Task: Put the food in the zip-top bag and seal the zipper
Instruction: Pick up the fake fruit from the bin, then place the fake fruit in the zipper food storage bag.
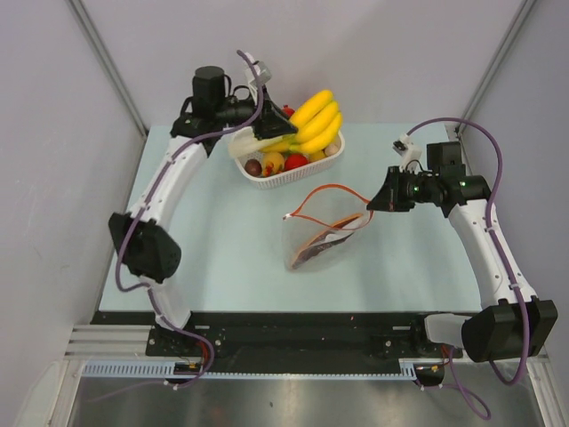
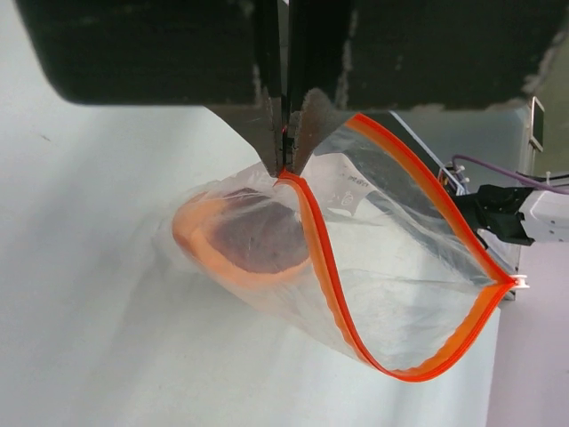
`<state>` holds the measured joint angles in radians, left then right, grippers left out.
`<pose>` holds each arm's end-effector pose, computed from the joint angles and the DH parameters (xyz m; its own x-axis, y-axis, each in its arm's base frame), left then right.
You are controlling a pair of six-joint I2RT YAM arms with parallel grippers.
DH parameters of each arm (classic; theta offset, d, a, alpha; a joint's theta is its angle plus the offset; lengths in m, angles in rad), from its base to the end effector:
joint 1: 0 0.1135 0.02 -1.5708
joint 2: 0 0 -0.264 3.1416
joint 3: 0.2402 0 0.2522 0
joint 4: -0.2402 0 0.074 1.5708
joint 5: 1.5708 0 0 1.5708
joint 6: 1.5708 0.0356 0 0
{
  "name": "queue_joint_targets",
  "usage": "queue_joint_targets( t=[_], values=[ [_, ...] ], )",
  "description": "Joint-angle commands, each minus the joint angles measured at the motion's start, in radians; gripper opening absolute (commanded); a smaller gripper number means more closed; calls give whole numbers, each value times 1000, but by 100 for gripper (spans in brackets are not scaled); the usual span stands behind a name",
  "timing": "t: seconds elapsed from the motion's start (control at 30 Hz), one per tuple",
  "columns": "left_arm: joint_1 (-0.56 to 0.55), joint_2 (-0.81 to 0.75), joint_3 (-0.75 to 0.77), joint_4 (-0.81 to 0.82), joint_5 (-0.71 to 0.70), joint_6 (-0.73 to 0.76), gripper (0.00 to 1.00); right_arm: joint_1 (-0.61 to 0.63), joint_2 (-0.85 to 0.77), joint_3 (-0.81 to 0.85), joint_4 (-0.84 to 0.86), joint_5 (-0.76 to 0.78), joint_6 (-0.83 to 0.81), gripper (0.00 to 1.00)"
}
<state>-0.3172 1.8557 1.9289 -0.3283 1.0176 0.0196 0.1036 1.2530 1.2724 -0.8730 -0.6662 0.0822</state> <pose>0.3932 -0.1610 0.4212 -0.2212 0.0834 -0.9717 0.9506 0.2408 -0.1957 0.2447 0.0476 0.3522 -0.7869 -0.0169 -0.6168 -0.4221 0.7439 0.5182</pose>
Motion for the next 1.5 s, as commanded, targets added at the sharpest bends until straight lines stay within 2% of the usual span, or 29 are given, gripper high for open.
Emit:
queue_joint_targets(
  t=[0.0,0.1,0.13,0.17,0.2,0.23,0.27,0.3,0.43,0.6,0.77,0.93,1.07,1.17,1.3,1.47],
  values=[
    [0,-191,-13,-150,225,215,0,16,-1,44,63,-52,42,0],
    [-3,-208,50,-383,279,351,0,25,-6,42,81,-61,59,0],
    [-22,-211,105,-573,253,418,0,25,-9,42,92,-71,67,0],
    [-37,-210,137,-686,230,612,0,27,-10,42,95,-76,73,0],
    [-55,-210,169,-795,202,716,0,31,-10,42,98,-79,74,0],
    [-101,-208,212,-989,159,815,0,34,-12,42,103,-91,74,0],
    [-126,-211,222,-1064,80,970,0,36,-18,42,103,-93,68,0],
    [-149,-219,225,-1118,35,1017,0,39,-20,42,103,-95,62,0],
    [-212,-265,165,-1135,-118,1030,0,65,-33,42,86,-96,24,0],
    [-287,-326,122,-1137,-353,1169,0,91,-52,42,75,-88,8,0],
    [-355,-397,-17,-1137,-442,1316,0,94,-55,42,74,-92,-13,0],
    [-416,-435,-85,-1138,-488,1373,0,91,-58,44,98,-93,-9,0],
    [-473,-403,-107,-1137,-568,1338,0,97,-70,45,126,-131,24,0],
    [-485,-350,-85,-1140,-619,1294,4,126,-82,53,121,-135,7,0],
    [-491,-282,17,-1138,-633,1246,8,186,-87,51,77,-87,-68,0],
    [-537,-227,39,-1137,-708,1241,11,226,-83,51,52,-42,-120,0]
  ],
)
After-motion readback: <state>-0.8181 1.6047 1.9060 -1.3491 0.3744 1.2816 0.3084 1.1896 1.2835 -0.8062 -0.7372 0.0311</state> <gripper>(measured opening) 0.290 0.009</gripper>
